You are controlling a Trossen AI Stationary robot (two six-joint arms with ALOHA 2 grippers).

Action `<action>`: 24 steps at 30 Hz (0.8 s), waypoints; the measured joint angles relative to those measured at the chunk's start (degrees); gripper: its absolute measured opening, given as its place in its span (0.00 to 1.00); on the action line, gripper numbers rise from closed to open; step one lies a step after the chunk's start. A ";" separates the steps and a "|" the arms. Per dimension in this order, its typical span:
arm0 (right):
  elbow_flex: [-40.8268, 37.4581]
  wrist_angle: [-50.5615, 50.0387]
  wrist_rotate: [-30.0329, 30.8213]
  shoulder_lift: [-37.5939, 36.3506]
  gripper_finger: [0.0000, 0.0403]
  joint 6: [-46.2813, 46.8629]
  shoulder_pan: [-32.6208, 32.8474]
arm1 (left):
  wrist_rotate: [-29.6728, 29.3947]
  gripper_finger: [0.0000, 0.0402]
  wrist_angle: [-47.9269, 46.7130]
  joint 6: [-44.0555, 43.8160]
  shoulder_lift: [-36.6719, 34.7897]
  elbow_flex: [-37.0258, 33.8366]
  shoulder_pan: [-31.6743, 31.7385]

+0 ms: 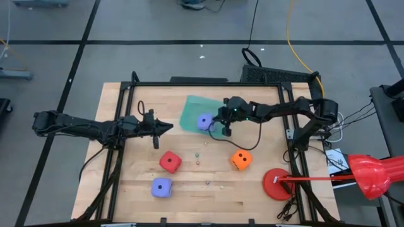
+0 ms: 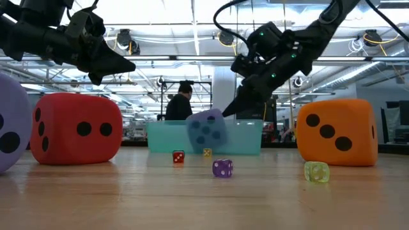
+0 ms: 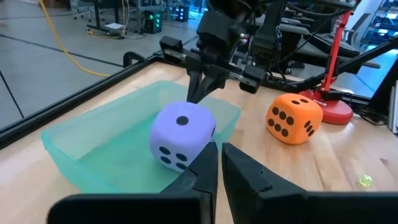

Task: Pick & Place Dice
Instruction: Put the top large purple dice into the blue bin, then adjust the blue bin

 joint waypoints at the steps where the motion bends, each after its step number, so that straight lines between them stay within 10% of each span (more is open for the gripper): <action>1: 0.50 0.24 0.01 0.14 0.00 -0.16 0.34 | 0.00 0.08 -0.03 -0.01 0.02 0.00 0.00; 19: 0.83 -7.50 5.97 -6.57 0.00 -2.77 0.95 | -0.04 0.05 0.02 -2.13 0.00 0.02 0.00; 24: -0.46 -8.08 -2.11 -11.99 0.00 -2.97 1.48 | -0.09 0.04 0.02 -2.44 0.00 0.02 0.07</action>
